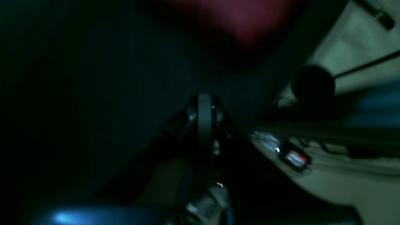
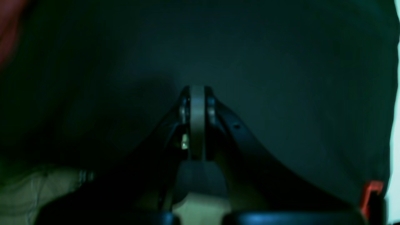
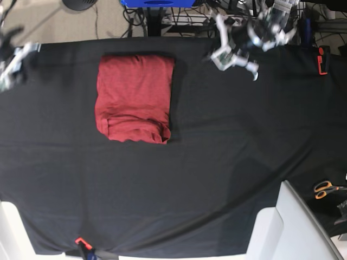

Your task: Fold the T-shirt properly

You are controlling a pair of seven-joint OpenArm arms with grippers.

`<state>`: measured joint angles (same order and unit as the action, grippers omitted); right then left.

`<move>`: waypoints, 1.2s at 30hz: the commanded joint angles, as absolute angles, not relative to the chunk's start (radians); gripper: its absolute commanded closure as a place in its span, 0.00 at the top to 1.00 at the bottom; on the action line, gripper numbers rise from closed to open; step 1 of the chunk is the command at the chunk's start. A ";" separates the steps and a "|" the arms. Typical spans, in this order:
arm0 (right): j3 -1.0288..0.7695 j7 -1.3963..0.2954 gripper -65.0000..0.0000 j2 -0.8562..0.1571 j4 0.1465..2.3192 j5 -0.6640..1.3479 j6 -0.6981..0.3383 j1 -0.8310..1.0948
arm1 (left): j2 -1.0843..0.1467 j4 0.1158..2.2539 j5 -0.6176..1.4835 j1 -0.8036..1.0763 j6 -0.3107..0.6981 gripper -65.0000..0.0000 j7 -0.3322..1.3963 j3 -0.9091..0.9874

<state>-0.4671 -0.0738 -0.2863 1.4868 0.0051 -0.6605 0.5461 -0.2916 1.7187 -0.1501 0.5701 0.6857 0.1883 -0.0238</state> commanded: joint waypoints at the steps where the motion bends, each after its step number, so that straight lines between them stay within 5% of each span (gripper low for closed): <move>1: -0.487 -0.045 0.00 -0.288 1.509 -0.005 -0.679 0.582 | -0.294 1.727 -0.131 0.610 0.698 0.00 0.147 -0.013; 9: -0.506 -0.225 0.00 -0.222 1.494 -0.087 -0.698 0.753 | -0.294 1.676 -0.131 0.852 0.578 0.00 0.130 0.002; 16: -0.166 -0.298 0.00 -0.318 1.069 -0.091 -0.674 0.667 | -0.234 1.190 -0.120 0.768 0.576 0.00 0.127 -0.045; 25: 0.433 0.008 0.00 -0.265 0.047 -0.088 -0.157 0.166 | -0.153 0.047 -0.059 0.274 0.576 0.00 -0.292 -0.180; 28: 0.452 0.070 0.00 -0.243 0.021 -0.088 -0.064 0.153 | -0.147 0.007 -0.053 0.240 0.541 0.00 -0.337 -0.282; 33: 0.390 0.127 0.00 -0.243 0.067 -0.087 -0.059 0.154 | -0.151 0.090 -0.050 0.231 0.340 0.00 -0.337 -0.300; 36: 0.367 0.159 0.00 -0.246 0.067 -0.088 -0.059 0.154 | -0.147 0.088 -0.058 0.196 0.308 0.00 -0.338 -0.308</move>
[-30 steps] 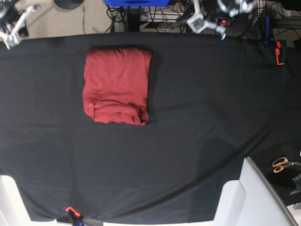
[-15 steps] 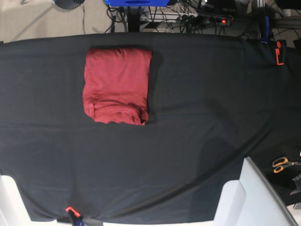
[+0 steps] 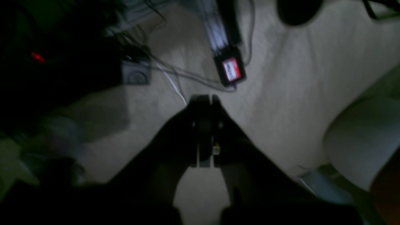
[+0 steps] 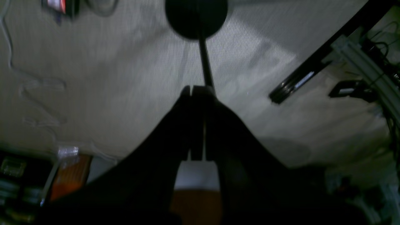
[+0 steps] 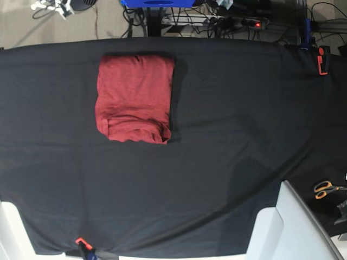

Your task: Fold the T-shirt properly

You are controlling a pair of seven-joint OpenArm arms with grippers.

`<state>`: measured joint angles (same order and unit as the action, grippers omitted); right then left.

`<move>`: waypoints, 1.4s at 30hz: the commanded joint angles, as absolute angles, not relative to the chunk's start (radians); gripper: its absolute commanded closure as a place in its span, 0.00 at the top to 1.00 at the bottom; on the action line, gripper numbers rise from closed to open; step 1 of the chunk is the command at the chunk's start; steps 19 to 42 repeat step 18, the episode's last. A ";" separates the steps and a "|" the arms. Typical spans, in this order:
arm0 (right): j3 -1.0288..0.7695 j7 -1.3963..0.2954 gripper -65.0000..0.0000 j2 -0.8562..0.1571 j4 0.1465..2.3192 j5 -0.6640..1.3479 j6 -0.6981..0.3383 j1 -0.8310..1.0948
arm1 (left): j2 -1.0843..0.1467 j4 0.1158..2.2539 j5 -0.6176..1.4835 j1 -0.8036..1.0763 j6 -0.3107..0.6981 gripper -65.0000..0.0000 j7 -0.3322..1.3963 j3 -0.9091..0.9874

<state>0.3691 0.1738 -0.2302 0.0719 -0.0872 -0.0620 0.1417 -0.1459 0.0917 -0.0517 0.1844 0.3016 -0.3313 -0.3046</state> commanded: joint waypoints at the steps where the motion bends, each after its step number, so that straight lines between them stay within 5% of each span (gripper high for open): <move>1: 0.369 0.165 0.00 -0.246 0.061 -0.088 -0.059 0.154 | -0.145 0.088 -0.058 0.188 0.308 0.00 -0.338 -0.308; 10: 0.364 0.163 0.00 -0.311 0.056 -0.088 -0.058 0.153 | -0.145 0.087 -0.058 0.147 0.308 0.00 -0.338 -0.309; 42: 0.366 0.168 0.00 -0.286 0.065 -0.088 -0.058 0.150 | -0.151 0.087 -0.058 0.147 0.308 0.00 -0.338 -0.311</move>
